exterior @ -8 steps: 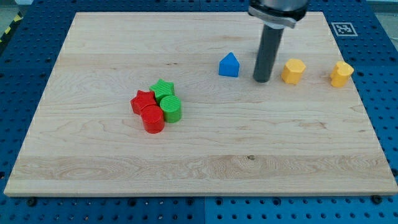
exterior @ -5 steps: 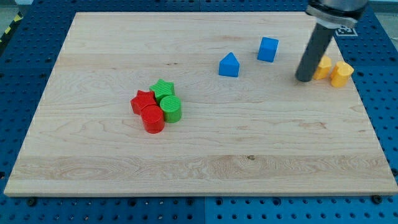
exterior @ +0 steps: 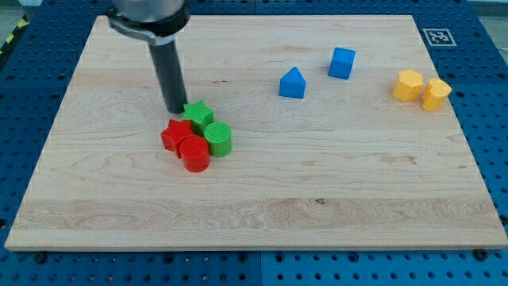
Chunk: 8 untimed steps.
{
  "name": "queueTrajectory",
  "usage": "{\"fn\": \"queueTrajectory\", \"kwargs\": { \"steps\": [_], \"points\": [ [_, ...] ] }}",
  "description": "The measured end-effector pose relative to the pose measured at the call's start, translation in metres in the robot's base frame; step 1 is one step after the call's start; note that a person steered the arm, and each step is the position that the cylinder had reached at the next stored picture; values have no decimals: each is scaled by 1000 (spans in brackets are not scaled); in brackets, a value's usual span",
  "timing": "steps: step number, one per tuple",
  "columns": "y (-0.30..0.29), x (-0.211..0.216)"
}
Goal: Slide the green star below the blue cube
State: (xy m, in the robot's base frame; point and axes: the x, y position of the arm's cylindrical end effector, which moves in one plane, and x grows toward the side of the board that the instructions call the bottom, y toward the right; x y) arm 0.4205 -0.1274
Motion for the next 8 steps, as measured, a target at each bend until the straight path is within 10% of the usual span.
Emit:
{"fn": "queueTrajectory", "kwargs": {
  "steps": [3,6,8],
  "points": [
    [113,49],
    [41,15],
    [168,19]
  ]
}}
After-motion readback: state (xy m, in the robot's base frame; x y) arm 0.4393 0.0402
